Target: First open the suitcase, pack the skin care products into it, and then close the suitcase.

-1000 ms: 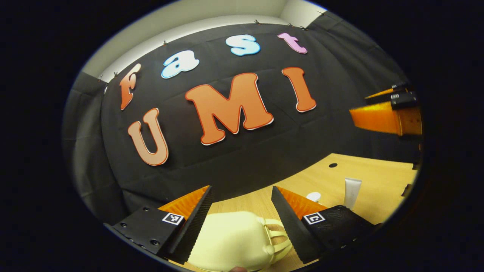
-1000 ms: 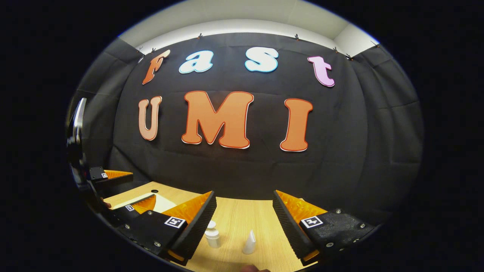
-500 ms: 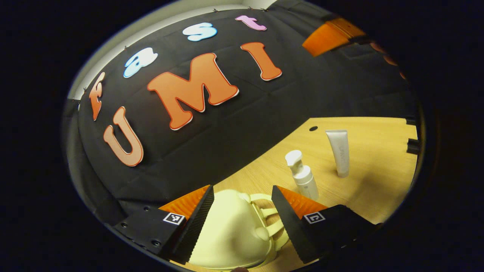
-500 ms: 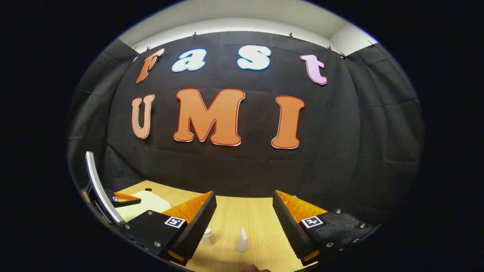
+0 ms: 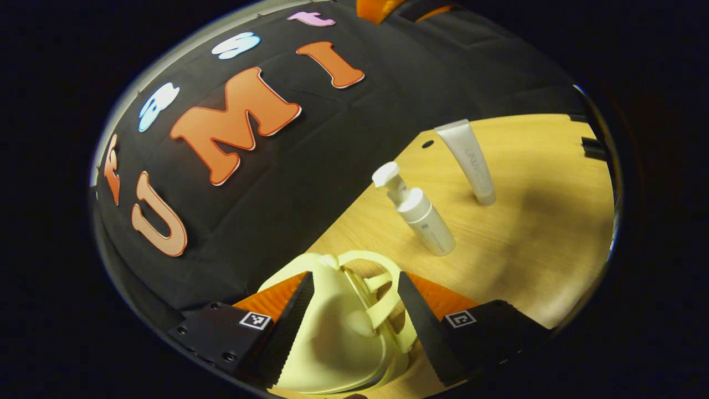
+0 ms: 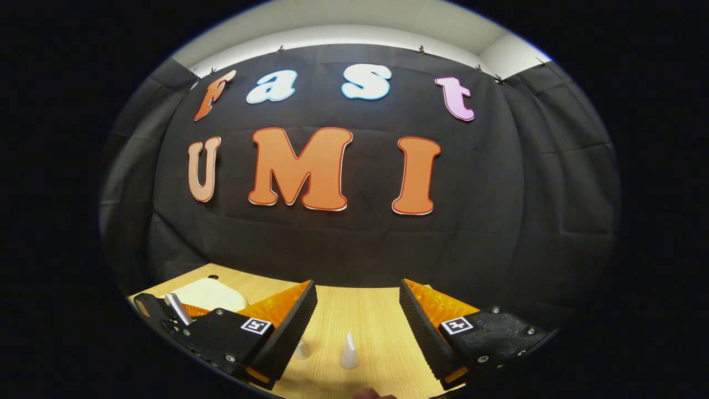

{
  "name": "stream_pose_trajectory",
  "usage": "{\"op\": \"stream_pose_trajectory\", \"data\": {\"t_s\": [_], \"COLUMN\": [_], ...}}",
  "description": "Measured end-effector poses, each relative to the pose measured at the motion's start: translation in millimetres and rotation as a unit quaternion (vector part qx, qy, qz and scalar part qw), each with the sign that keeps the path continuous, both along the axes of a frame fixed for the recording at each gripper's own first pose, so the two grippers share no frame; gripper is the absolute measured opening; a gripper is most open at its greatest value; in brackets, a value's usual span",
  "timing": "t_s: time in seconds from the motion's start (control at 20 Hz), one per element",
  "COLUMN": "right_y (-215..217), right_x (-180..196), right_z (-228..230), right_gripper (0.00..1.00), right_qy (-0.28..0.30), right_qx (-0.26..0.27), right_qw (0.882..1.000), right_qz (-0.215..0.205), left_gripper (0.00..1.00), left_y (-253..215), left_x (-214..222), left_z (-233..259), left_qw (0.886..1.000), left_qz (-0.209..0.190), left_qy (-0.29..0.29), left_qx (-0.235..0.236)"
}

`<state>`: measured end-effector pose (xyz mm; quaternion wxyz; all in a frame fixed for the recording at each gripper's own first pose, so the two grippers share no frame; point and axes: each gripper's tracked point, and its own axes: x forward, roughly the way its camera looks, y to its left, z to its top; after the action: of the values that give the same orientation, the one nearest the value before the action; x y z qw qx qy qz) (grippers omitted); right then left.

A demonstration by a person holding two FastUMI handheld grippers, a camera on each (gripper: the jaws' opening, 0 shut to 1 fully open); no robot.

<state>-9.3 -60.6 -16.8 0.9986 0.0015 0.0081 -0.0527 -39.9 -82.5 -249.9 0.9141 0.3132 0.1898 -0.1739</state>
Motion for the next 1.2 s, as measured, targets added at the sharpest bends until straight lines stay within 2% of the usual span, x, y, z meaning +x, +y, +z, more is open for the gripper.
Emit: {"op": "stream_pose_trajectory", "data": {"t_s": [0.05,0.3,0.35,0.5,0.55,0.6,0.7,0.9,1.05,1.2], "right_y": [-1.9,-3.9,-3.6,-2.3,-0.7,1.6,3.7,9.4,14.2,21.7], "right_x": [-0.2,0.2,0.5,1.4,0.9,1.3,0.7,3.1,5.1,10.1], "right_z": [-0.2,-2.7,-2.8,-5.2,-4.3,-3.4,-5.0,-7.8,-9.8,-9.0], "right_gripper": [0.95,0.95,0.95,0.95,0.95,0.95,0.95,0.95,0.95,0.95], "right_qy": [0.001,0.003,0.004,0.006,0.005,0.005,0.006,0.01,0.014,0.013], "right_qx": [0.0,0.0,0.001,0.002,0.001,-0.001,-0.004,-0.005,-0.008,-0.011], "right_qw": [1.0,1.0,1.0,1.0,1.0,1.0,1.0,1.0,1.0,1.0], "right_qz": [-0.001,-0.002,-0.001,0.0,0.002,0.003,0.004,0.007,0.009,0.012], "left_gripper": [0.98,0.86,0.86,0.64,0.61,0.52,0.24,0.05,0.05,0.04], "left_y": [0.0,-1.3,0.1,-0.6,-2.1,-4.8,1.3,7.2,27.0,53.5], "left_x": [-0.2,1.7,1.8,7.3,8.9,12.7,14.1,16.9,24.7,31.0], "left_z": [-6.2,-33.3,-38.0,-39.1,-41.5,-41.2,-42.1,-10.3,21.4,56.6], "left_qw": [1.0,0.997,0.995,0.991,0.99,0.989,0.988,0.995,0.999,0.998], "left_qz": [-0.006,-0.029,-0.031,-0.043,-0.05,-0.052,-0.047,-0.02,0.02,0.059], "left_qy": [0.002,0.013,0.014,0.008,0.006,-0.003,-0.007,-0.011,-0.017,-0.024], "left_qx": [0.012,0.075,0.09,0.123,0.132,0.136,0.149,0.102,0.038,-0.019]}}
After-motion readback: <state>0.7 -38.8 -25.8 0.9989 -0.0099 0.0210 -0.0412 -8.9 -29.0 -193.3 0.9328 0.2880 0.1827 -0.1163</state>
